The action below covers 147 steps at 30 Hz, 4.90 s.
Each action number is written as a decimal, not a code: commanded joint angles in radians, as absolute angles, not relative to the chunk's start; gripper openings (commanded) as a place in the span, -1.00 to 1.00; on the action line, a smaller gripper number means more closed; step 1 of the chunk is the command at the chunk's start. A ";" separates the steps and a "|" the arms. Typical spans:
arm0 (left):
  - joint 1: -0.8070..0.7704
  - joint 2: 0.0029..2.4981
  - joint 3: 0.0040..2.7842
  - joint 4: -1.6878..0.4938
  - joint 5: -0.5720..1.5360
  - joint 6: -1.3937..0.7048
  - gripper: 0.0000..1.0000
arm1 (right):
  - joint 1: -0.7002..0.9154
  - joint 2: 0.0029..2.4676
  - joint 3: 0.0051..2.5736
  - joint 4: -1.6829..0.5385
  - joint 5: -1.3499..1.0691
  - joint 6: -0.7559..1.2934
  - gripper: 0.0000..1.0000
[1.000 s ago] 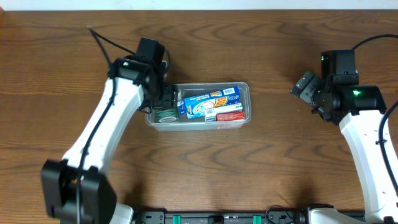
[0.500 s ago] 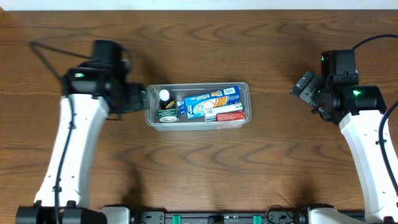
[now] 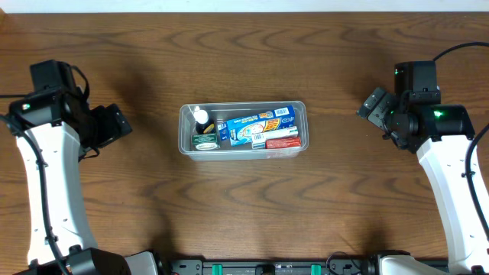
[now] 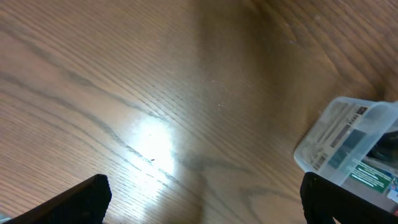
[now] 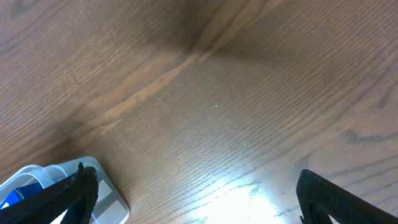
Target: Pack container
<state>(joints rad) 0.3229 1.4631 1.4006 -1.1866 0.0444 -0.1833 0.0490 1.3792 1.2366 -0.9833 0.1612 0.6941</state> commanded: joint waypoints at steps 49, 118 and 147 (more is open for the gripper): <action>0.332 1.449 1.410 -1.193 0.033 -0.181 0.96 | 0.043 0.398 0.550 -0.672 0.206 0.126 0.99; 0.179 0.949 1.079 -0.752 0.034 -0.173 0.96 | 0.043 0.006 0.155 -0.593 0.198 0.118 0.98; 0.118 0.217 0.239 -0.376 0.124 -0.198 0.96 | 0.043 0.006 0.155 -0.594 0.198 0.118 0.98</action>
<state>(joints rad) 0.1318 0.2604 0.2687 -0.3843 0.1013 -0.1844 0.0490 0.0147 0.1577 -0.5934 0.1974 0.1276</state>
